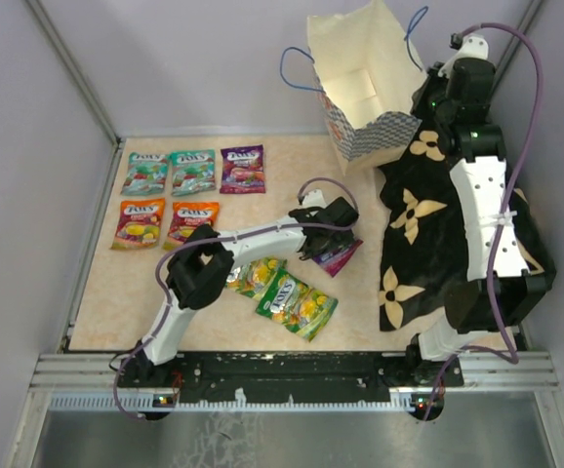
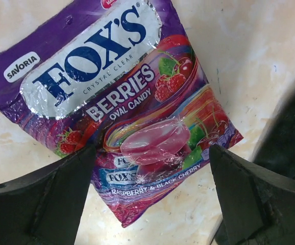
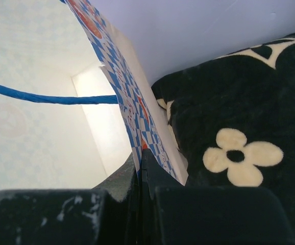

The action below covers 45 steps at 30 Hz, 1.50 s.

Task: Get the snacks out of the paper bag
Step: Pick up the paper bag from the center of the board.

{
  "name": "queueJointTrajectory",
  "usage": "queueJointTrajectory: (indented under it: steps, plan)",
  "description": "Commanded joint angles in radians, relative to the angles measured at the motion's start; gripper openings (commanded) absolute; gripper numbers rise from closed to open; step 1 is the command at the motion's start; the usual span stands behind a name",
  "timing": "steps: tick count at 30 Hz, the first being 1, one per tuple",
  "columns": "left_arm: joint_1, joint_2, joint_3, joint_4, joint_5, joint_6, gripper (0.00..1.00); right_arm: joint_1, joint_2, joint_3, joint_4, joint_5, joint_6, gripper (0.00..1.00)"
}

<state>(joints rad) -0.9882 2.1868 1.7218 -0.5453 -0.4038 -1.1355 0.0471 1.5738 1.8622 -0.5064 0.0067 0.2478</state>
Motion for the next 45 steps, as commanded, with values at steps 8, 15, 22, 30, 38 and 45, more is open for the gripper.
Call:
queueJointTrajectory:
  steps: [8, 15, 22, 30, 38, 45]
  plan:
    - [0.124, 0.113, 0.053, -0.122, 0.006, 0.177, 0.95, -0.038, -0.121, -0.045, 0.103, -0.011, 0.015, 0.00]
    - [0.242, 0.202, 0.153, -0.196, 0.030, 0.444, 0.89, -0.051, -0.152, -0.069, 0.115, -0.029, 0.025, 0.00]
    - [0.249, 0.206, 0.144, -0.141, -0.017, 0.666, 0.87, -0.064, -0.163, -0.082, 0.119, -0.054, 0.037, 0.00]
    - [0.275, 0.317, 0.317, -0.202, -0.036, 0.675, 0.88, -0.065, -0.165, -0.086, 0.123, -0.091, 0.057, 0.00]
    - [0.385, 0.363, 0.400, -0.208, 0.053, 0.357, 0.91, -0.065, -0.177, -0.110, 0.125, -0.112, 0.088, 0.00]
    - [0.425, 0.205, 0.237, 0.135, 0.339, 0.601, 0.99, -0.066, -0.192, -0.150, 0.146, -0.119, 0.109, 0.00]
